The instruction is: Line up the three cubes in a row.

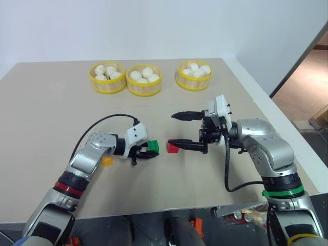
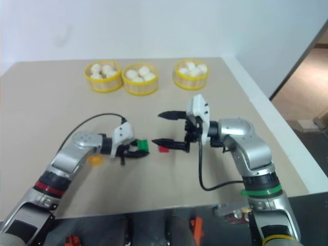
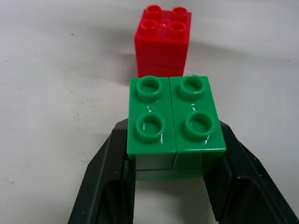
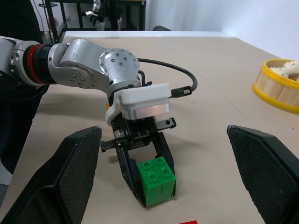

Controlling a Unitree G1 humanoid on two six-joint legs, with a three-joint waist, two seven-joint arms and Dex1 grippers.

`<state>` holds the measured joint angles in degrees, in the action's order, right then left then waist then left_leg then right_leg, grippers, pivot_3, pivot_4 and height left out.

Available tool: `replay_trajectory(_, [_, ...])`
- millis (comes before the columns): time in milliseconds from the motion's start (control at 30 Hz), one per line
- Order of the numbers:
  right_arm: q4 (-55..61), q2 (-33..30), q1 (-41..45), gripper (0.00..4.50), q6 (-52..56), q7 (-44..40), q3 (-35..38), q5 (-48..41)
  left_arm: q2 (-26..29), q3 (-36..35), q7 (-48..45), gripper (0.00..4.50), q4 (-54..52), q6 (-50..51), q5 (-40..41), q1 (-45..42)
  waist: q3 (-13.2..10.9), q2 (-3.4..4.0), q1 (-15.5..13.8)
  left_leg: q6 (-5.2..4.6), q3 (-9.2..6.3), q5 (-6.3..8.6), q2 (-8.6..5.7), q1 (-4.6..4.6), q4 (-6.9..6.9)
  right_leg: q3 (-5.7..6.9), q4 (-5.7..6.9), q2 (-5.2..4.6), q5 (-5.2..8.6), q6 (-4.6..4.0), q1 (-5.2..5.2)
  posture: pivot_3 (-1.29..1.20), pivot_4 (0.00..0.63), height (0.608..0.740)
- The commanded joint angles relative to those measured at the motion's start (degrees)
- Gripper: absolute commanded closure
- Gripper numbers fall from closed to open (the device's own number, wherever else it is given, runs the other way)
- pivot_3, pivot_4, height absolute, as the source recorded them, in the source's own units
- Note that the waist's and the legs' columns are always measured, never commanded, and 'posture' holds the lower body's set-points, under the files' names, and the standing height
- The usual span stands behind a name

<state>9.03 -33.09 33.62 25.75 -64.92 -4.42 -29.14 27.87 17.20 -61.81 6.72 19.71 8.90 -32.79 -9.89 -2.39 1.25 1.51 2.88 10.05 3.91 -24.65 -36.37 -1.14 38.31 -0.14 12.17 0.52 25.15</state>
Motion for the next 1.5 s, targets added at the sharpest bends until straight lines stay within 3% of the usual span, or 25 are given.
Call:
replay_trajectory(33, [1.95, -0.57, 0.02, 0.00, -0.40, -0.40, 0.97, -0.92, 0.13, -0.09, -0.48, 3.15, 0.02, -0.82, -0.55, -1.27, 0.00, 0.00, 0.00, 0.00, 0.00, 0.00, 0.00, 0.00, 0.00, 0.00, 0.00, 0.00, 0.00, 0.00, 0.00, 0.00, 0.150, 0.740])
replay_trajectory(667, [1.63, -0.93, -0.82, 0.00, -0.87, -0.72, 0.83, -0.39, 0.29, 1.56, -0.47, 3.15, 2.54, -1.65, -3.75, -1.75, 0.00, 0.00, -0.01, 0.00, 0.01, 0.00, 0.00, 0.00, 0.00, 0.00, 0.00, -0.02, -0.01, 0.01, -0.01, 0.00, 0.150, 0.740])
replay_trajectory(733, [1.59, -1.04, -0.86, 0.00, -0.89, -0.78, 0.83, -0.36, 0.55, 1.60, -0.89, 2.12, 2.32, -1.03, -3.68, -1.87, 0.00, 0.00, -0.02, 0.00, 0.00, 0.00, -0.01, 0.01, 0.00, 0.00, 0.00, -0.02, 0.00, 0.01, -0.02, 0.00, 0.150, 0.740])
replay_trajectory(933, [1.47, -1.25, -0.92, 0.00, -1.03, -0.97, 0.84, -0.32, 2.15, 1.30, -1.44, 0.14, 1.17, -0.87, -4.42, -2.78, 0.00, 0.00, 0.01, 0.00, 0.00, 0.00, 0.00, 0.01, 0.01, 0.00, 0.00, -0.01, 0.01, 0.01, -0.01, 0.00, 0.150, 0.740])
replay_trajectory(1267, [-0.07, -1.05, -0.03, 0.00, -1.78, -1.83, 0.42, 0.24, 6.14, -2.08, -3.08, 0.06, -12.52, 9.20, 0.64, -3.30, 0.00, 0.00, -0.01, 0.00, 0.00, 0.00, -0.01, -0.01, 0.01, 0.00, -0.02, -0.02, 0.01, 0.01, 0.00, 0.00, 0.150, 0.740])
replay_trajectory(1500, [-0.36, -1.24, 0.74, 0.00, -0.94, -2.90, 0.60, -0.54, 10.15, -8.28, -1.36, 0.06, -20.01, 13.84, 5.61, -1.91, -0.01, 0.02, 0.05, 0.00, -0.04, 0.00, 0.00, 0.00, 0.04, 0.01, -0.01, 0.01, 0.03, -0.02, 0.02, 0.00, 0.150, 0.740])
